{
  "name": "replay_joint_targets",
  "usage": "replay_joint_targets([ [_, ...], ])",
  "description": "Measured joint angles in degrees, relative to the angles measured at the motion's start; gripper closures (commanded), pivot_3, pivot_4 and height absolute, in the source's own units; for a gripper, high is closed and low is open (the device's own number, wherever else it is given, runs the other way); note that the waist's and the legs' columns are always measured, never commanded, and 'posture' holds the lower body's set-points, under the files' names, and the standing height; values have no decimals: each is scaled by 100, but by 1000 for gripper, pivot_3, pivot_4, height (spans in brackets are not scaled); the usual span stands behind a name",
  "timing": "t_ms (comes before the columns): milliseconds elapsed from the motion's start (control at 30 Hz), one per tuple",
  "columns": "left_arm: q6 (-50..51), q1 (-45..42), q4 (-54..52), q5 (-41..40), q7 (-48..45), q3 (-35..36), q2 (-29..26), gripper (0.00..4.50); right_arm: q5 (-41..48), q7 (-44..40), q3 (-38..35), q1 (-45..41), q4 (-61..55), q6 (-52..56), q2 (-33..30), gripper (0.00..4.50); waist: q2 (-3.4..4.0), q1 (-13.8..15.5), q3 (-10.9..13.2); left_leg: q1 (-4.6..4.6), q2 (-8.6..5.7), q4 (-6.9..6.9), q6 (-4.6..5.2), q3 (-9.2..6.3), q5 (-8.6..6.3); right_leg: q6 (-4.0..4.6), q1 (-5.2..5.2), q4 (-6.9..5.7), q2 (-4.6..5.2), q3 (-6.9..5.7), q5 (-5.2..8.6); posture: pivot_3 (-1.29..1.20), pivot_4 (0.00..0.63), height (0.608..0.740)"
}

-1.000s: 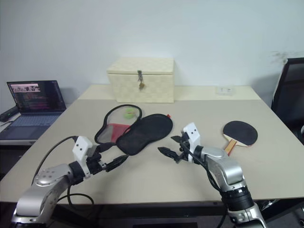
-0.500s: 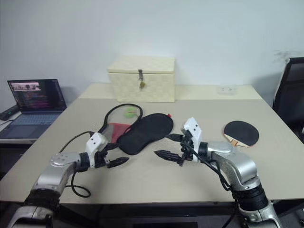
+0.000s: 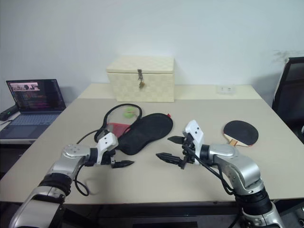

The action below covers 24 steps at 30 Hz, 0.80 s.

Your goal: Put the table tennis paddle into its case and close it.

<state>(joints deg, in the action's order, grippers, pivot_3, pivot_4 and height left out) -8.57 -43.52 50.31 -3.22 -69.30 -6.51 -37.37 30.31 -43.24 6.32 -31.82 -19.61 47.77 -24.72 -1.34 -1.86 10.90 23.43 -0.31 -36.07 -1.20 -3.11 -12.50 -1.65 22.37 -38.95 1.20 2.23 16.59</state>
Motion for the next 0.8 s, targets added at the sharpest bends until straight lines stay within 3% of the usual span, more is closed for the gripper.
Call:
replay_joint_targets([
  [67, -64, -14, 93, 1, -52, 4, 24, 890, 2, 32, -8, 31, -18, -1, -33, 0, 0, 0, 0, 0, 0, 0, 0, 0, 0, 0, 0, 0, 0, 0, 0, 0, 150, 740],
  [400, -55, -25, 180, -10, -107, 131, 71, 4467, 1, 150, -181, 20, 36, -83, -180, 0, 0, -1, 0, -4, -2, -3, 1, 2, 1, 0, -3, -4, -3, 0, 0, 0, 150, 740],
  [567, 264, 84, -83, -106, -37, 259, 262, 4467, -3, 166, -295, -35, 124, -127, -320, 0, 0, 9, -1, -3, -3, -4, 1, -2, 1, -1, -5, -4, -2, -2, 0, 0, 150, 740],
  [800, 1058, 493, -1448, -246, 132, 42, 1145, 4467, -4, 96, -296, -15, 193, -191, -547, 0, -1, 71, -1, 13, -12, -17, 1, -14, 1, -7, -6, 0, 3, -5, -3, 0, 150, 740],
])
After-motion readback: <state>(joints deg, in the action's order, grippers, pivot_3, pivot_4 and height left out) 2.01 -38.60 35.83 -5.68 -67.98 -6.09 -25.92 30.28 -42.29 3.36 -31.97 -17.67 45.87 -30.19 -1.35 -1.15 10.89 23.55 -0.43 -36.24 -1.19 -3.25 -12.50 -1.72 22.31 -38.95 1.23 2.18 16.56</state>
